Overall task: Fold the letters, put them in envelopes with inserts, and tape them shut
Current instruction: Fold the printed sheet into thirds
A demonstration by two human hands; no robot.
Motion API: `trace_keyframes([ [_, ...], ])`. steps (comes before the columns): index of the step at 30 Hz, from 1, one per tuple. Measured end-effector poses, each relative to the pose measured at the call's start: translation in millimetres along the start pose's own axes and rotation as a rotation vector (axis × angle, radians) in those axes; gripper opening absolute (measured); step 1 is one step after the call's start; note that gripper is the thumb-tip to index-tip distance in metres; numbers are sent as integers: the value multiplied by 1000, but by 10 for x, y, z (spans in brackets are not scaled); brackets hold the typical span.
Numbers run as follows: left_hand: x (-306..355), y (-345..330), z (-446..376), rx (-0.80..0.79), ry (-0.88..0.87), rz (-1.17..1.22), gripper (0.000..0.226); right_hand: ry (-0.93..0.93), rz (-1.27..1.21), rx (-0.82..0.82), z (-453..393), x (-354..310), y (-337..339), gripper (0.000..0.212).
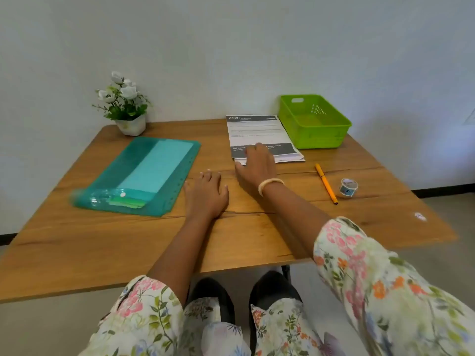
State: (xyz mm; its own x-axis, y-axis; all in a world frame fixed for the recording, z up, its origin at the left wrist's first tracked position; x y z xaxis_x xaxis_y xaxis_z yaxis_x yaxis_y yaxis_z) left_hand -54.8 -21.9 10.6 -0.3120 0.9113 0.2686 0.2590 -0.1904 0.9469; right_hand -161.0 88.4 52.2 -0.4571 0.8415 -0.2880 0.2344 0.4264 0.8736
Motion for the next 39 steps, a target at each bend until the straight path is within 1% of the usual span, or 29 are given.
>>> trace_keyframes([
  [5, -31, -32, -49, 15, -11, -41, 54, -61, 29, -221, -349, -129, -206, 55],
  [8, -32, -39, -67, 11, -6, -47, 54, -84, 55, -287, -415, -116, -316, 48],
  [12, -32, -30, -48, 28, -9, -49, 51, -64, 81, -198, -455, -133, -325, 31],
  [15, -22, -15, -44, 40, -11, -51, 50, -52, 32, -112, -445, -103, -272, 26],
  [18, -38, -23, -48, 49, 5, -21, 50, -43, -121, 7, -343, -69, -101, 24],
  [20, -61, 12, -57, 117, 34, 41, 45, -38, -291, 126, -168, -38, 115, 23],
  [22, -74, 80, -48, 198, 71, 136, 38, -7, -450, 211, 97, 18, 332, 18],
  [24, -109, 142, -28, 251, 109, 274, 37, 57, -527, 233, 413, 72, 503, 13],
  [26, -187, 198, -4, 275, 163, 456, 39, 79, -570, 206, 719, 170, 607, 13],
  [29, -282, 274, 88, 332, 276, 775, 40, 61, -584, 154, 1030, 420, 598, 16],
  [31, -332, 307, 150, 377, 371, 949, 40, 43, -558, 115, 1112, 597, 521, 16],
  [35, -494, 276, 138, 415, 500, 1266, 54, -51, -530, 13, 1068, 843, 425, 18],
  [37, -563, 269, 154, 411, 545, 1374, 57, -66, -509, -35, 992, 894, 434, 23],
  [39, -615, 314, 217, 424, 538, 1388, 53, -77, -493, -81, 928, 921, 433, 31],
])
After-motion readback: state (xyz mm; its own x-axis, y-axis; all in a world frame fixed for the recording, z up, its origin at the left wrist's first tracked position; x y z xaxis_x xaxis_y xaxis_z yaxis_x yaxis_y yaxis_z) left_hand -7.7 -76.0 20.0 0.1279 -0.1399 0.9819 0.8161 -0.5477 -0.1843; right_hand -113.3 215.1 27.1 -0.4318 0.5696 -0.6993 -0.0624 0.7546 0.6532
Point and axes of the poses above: each hand's wrist, its own z-axis away from the middle knuckle, its own y-axis out of the back of the hand, x = y × z, the point moved 6 cm from there along -z, towards the middle knuckle
